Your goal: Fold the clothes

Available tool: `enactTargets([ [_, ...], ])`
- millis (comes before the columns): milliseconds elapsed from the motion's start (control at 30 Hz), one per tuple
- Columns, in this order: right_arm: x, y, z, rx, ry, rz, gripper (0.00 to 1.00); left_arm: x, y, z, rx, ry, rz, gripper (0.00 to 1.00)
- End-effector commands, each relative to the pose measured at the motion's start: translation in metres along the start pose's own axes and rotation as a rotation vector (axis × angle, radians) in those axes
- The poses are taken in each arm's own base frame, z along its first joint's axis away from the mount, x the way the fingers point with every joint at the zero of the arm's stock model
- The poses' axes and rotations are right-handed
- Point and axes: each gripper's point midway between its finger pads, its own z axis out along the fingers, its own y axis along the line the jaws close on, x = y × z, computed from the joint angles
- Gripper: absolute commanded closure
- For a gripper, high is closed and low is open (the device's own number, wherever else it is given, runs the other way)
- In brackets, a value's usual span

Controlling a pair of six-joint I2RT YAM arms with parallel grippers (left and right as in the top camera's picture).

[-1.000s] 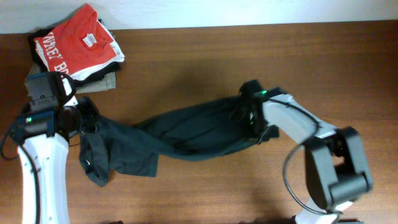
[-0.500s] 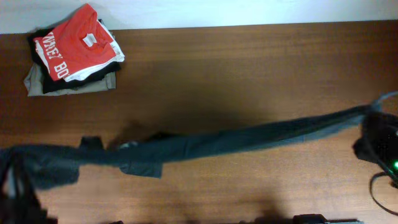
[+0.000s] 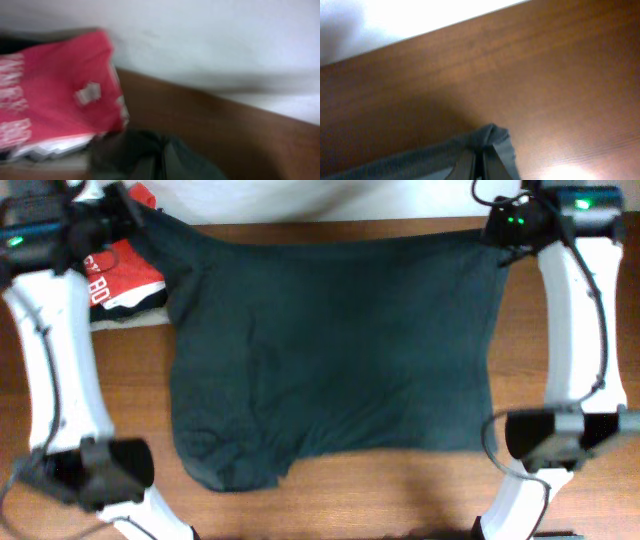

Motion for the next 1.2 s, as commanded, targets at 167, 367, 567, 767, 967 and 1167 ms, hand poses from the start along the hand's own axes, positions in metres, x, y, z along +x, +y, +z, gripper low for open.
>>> enactTargets([
  [167,0.004,-0.058,0.075,0.106,0.077,0.139,0.96,0.117,-0.004,0.181,0.037,0.266,0.043,1.0],
  [367,0.036,-0.082,0.097,0.119,0.2,0.165,0.96,0.113,0.001,0.154,0.011,0.311,0.02,1.0],
  [567,0.033,-0.044,0.097,-0.178,0.213,0.021,0.93,0.074,-0.019,0.065,-0.005,0.255,0.042,1.0],
  [767,0.073,-0.038,0.118,-0.208,0.335,0.026,0.92,0.141,0.013,0.034,-0.171,0.545,0.004,1.0],
  [967,0.094,-0.038,0.126,-0.196,0.394,0.023,0.87,0.233,0.033,0.057,-0.225,0.776,-0.003,1.0],
  [1167,0.117,-0.039,0.128,-0.181,0.474,0.051,0.04,0.243,0.053,0.049,-0.323,0.807,0.029,0.23],
])
